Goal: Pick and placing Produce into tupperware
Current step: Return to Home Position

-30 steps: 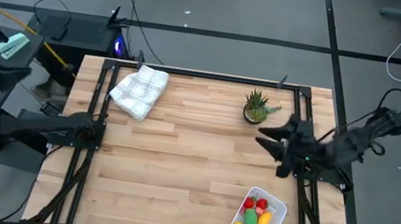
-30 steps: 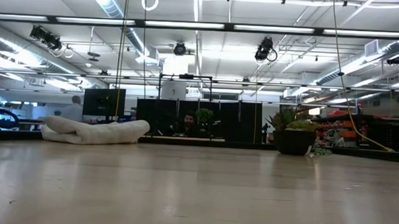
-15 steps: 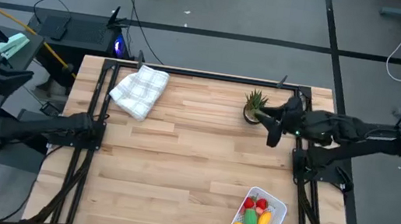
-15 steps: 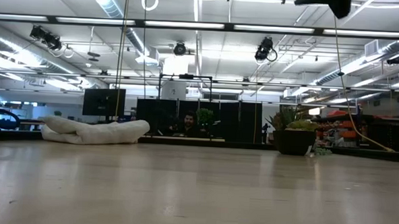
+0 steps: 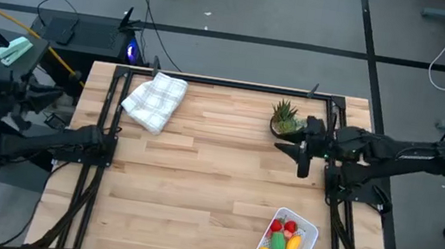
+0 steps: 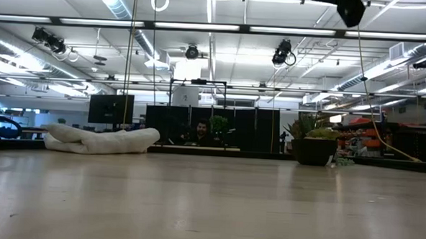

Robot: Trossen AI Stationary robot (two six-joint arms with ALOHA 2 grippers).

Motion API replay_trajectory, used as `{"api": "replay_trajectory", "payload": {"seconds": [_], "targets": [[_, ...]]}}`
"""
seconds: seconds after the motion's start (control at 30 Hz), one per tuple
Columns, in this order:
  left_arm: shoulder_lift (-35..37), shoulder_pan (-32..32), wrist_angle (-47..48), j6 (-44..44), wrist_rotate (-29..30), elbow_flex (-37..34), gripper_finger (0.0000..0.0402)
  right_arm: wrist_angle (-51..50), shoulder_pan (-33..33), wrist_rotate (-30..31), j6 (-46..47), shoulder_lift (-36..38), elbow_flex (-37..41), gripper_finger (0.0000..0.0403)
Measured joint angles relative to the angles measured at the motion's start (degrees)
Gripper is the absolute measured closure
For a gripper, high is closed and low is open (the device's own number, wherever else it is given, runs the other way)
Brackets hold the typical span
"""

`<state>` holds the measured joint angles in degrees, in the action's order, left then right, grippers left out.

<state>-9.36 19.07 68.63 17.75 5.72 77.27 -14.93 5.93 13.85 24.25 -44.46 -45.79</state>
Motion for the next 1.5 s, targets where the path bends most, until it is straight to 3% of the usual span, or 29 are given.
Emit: {"api": "replay_trajectory", "payload": {"seconds": [0.17,0.3,0.47,0.73,1.03,1.3,1.5], "targets": [[9.14,-2.23,-9.35,-0.45,-0.57,-11.31,0.0353,33.16,-0.98,-4.98,1.71,4.07,18.18,0.0235],[8.02,-3.00,-10.71,-2.68,3.78,-12.91,0.0357,45.88,-0.96,-5.40,2.97,5.85,27.40,0.0235],[7.76,-4.82,-22.84,-8.01,3.53,-18.24,0.0357,46.54,-1.07,-5.45,4.49,9.44,32.89,0.0235],[8.52,-7.26,-34.79,-6.94,2.11,-27.63,0.0365,46.44,-1.66,-5.37,2.08,14.29,36.03,0.0235],[8.50,-7.82,-49.23,-1.91,0.39,-43.36,0.0363,51.28,-3.27,-5.52,8.19,15.08,43.51,0.0235],[8.50,-7.80,-56.89,-0.72,0.42,-52.19,0.0364,47.94,-3.25,-7.18,7.19,18.30,45.14,0.0235],[8.52,-7.78,-69.58,-0.39,0.41,-59.67,0.0374,44.52,-3.25,-9.31,6.78,22.48,45.21,0.0235]]}}
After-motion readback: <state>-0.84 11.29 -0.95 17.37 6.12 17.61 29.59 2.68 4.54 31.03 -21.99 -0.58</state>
